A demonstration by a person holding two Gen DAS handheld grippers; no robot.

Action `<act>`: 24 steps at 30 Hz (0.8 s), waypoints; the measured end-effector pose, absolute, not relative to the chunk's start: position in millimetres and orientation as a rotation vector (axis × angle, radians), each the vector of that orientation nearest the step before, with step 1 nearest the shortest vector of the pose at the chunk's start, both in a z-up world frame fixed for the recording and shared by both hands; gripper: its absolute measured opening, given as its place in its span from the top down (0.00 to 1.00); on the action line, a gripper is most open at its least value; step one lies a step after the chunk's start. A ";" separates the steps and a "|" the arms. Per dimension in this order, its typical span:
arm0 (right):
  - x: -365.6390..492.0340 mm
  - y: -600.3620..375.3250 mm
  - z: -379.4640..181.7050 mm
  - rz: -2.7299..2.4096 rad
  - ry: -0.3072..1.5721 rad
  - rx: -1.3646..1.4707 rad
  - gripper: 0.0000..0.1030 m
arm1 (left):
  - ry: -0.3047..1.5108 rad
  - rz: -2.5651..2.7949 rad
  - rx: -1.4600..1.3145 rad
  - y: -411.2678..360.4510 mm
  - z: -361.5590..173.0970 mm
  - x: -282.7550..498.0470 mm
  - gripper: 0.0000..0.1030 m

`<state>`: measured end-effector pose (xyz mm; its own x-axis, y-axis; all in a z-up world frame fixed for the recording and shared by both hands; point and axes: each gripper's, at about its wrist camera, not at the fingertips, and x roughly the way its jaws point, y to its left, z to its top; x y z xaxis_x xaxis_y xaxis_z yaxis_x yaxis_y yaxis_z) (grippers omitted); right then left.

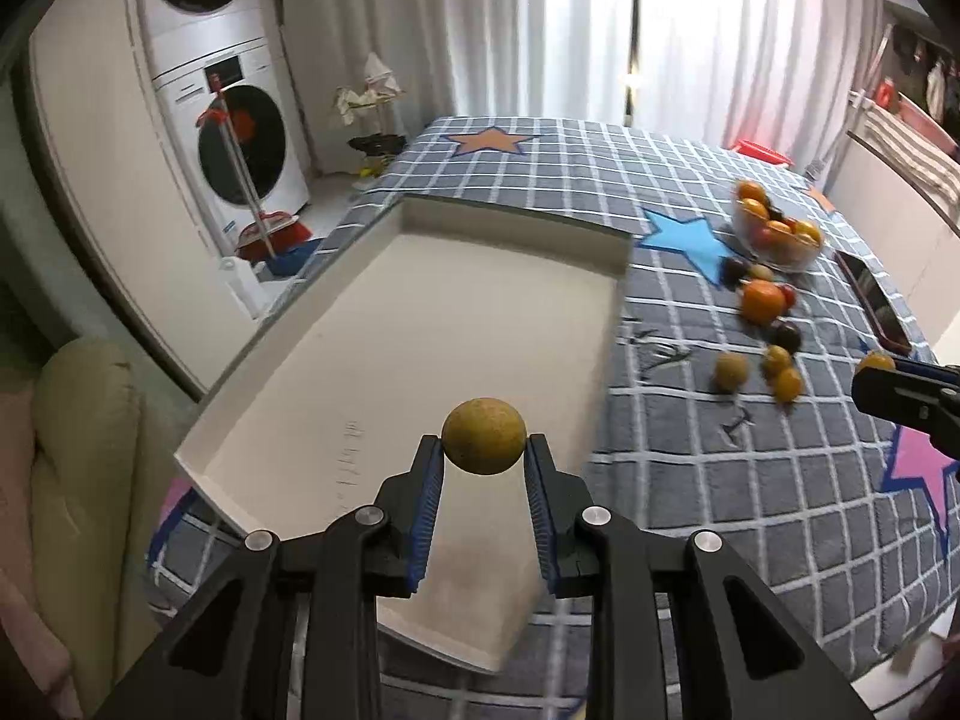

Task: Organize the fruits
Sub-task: 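Carry both held yellow fruits over the white tray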

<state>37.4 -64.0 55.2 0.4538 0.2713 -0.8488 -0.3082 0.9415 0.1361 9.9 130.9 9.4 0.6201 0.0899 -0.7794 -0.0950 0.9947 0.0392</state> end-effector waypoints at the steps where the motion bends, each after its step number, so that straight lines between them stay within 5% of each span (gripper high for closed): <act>1: 39.0 -58.0 54.8 0.365 1.042 -0.044 0.77 | 0.898 0.115 -0.010 135.8 8.5 11.0 0.72; 24: 85.0 32.8 18.8 0.472 1.131 -0.075 0.77 | 0.944 0.191 -0.011 179.6 -20.4 45.2 0.71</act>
